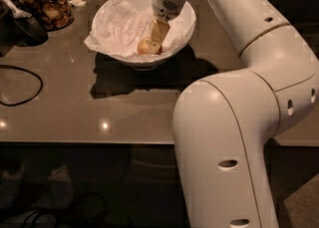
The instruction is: Pick apple from white bowl
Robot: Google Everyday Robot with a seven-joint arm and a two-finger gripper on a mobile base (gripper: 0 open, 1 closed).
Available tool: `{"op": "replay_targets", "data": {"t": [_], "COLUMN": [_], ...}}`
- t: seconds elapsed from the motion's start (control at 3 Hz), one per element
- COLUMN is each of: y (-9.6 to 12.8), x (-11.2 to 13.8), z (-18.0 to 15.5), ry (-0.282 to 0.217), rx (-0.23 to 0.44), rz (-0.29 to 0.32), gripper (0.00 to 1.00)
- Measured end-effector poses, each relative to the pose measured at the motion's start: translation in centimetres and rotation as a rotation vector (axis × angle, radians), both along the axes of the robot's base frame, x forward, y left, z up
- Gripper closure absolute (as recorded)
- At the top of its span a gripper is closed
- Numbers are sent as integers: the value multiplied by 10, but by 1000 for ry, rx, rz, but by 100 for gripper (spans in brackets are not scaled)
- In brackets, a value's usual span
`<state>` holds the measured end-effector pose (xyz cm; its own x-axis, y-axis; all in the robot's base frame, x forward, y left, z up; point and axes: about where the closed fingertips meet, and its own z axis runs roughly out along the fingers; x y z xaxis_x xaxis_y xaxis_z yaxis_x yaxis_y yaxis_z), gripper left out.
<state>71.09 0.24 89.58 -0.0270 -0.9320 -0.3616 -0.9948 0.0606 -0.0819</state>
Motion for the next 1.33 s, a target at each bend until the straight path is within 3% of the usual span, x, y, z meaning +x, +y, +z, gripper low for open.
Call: {"op": "replay_targets", "data": {"t": [1.33], "y": [8], "x": [-1], "z": [-29], "ry": [60], "rx": [31], "rz": [24], "gripper": [40]}}
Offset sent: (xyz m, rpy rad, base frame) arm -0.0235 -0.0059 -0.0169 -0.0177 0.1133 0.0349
